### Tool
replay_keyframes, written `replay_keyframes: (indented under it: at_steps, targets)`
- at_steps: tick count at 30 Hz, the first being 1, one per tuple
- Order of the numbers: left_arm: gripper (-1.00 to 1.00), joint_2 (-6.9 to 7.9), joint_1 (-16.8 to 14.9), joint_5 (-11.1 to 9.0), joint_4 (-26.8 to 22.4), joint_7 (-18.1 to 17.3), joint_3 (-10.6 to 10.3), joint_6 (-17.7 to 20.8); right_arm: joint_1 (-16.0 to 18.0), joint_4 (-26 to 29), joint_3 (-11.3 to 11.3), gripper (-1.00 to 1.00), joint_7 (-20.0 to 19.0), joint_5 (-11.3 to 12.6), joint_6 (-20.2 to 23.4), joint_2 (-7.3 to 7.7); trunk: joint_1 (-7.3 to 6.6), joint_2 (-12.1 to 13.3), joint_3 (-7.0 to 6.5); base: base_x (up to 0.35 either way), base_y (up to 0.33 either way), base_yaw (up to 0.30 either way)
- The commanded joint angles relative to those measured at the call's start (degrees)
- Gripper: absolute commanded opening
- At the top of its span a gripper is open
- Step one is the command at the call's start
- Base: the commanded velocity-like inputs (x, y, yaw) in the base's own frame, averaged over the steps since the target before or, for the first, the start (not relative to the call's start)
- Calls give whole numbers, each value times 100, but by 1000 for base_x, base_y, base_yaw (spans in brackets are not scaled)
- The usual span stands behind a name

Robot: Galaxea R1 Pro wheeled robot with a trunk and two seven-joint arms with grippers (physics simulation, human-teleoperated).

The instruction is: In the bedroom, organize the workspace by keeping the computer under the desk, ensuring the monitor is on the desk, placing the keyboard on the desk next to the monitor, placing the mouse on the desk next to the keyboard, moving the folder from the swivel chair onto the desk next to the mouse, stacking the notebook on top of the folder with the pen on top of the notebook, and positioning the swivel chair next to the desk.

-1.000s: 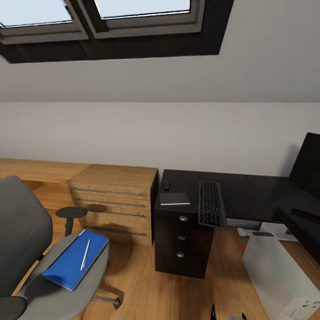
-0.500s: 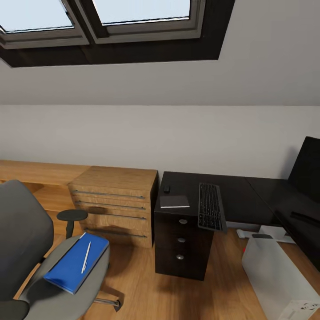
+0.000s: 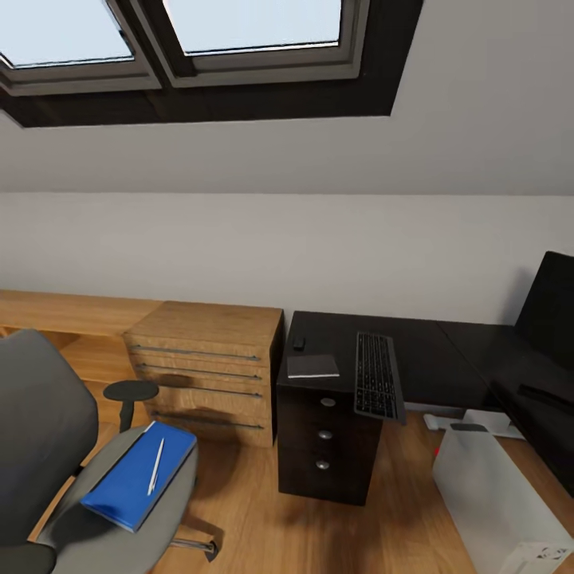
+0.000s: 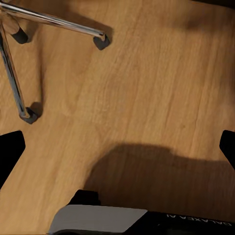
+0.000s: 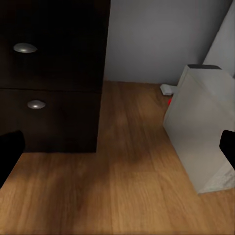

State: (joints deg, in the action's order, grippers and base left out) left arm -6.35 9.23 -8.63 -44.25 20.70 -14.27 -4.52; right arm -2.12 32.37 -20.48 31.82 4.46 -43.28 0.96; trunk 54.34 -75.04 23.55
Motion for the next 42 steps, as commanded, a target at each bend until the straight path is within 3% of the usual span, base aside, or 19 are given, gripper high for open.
replay_keyframes:
  at_steps: [1, 10, 11, 13, 19, 27, 32, 37, 42]
  targets:
    - [100, 0, -2, -58, 33, 25, -25, -58, 1, 9, -54, 100, 35, 47, -12, 9, -22, 39, -15, 0, 0, 0]
    - [100, -15, -17, -41, 168, 0, -29, -279, 1, 7, -78, 100, 35, 47, -14, 9, -220, 399, -177, 0, 0, 0]
    - [100, -17, -21, -60, 191, 9, -18, -585, 1, 6, -91, 100, 35, 47, -14, 9, -242, 440, -195, 0, 0, 0]
    - [100, -19, -21, -50, 200, -10, -20, -708, 1, 6, -98, 100, 35, 47, -14, 9, -285, 520, -230, 0, 0, 0]
    - [100, -11, -18, 72, 208, -11, -80, -381, 1, -1, -104, 100, 35, 47, -14, 9, -417, 760, -338, 0, 0, 0]
    - [100, 15, -19, 80, 200, -14, -60, -551, 1, -3, -101, 100, 35, 47, -14, 9, -417, 760, -338, 0, 0, 0]
    - [100, 19, -19, 91, 198, -82, -59, -563, 1, 2, -98, 100, 35, 47, -14, 9, -527, 961, -428, 0, 0, 0]
    - [100, 21, -18, 79, 208, -86, -47, -598, 1, 3, -91, 100, 35, 53, -9, 13, -527, 961, -428, 0, 0, 0]
    - [100, 26, -18, -11, 307, -71, 135, -960, 1, 5, -92, 100, 35, 51, -6, 5, -527, 961, -428, 0, 0, 0]
